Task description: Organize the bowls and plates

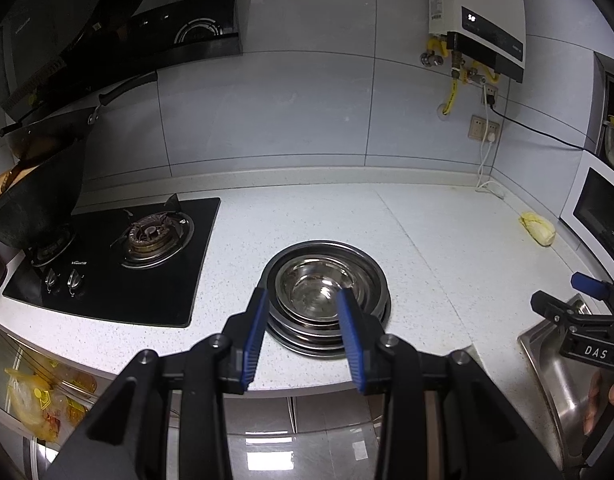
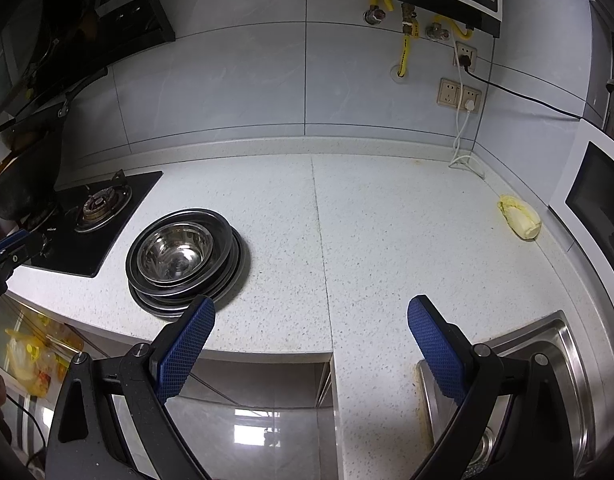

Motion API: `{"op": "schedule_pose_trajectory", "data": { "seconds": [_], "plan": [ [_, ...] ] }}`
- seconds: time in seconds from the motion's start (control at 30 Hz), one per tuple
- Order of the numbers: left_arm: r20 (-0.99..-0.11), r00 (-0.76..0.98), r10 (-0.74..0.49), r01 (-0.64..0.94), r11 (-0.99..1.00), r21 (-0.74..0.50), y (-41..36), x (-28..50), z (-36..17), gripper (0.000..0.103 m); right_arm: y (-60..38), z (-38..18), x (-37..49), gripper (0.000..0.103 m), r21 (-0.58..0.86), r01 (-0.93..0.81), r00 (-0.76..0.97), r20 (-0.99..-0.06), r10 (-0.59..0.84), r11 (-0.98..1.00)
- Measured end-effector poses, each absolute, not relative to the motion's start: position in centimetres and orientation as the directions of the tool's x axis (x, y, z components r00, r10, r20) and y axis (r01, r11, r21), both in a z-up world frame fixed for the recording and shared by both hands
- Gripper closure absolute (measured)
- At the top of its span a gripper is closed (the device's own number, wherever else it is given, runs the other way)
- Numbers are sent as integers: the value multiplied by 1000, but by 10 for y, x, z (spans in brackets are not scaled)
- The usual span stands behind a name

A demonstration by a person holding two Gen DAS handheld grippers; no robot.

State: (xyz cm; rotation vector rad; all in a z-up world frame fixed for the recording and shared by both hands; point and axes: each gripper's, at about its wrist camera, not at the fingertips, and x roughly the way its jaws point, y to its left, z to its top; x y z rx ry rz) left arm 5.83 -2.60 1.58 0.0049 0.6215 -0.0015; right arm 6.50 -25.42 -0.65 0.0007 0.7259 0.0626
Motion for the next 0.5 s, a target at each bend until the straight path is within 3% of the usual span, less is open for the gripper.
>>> {"op": "schedule_pose_trajectory", "data": {
  "seconds": [0.5],
  "plan": [
    [-576, 817, 12, -17, 1000, -3, -25, 54, 16, 69, -253, -8, 63, 8, 13, -63, 746, -664, 56, 998]
  ]
}}
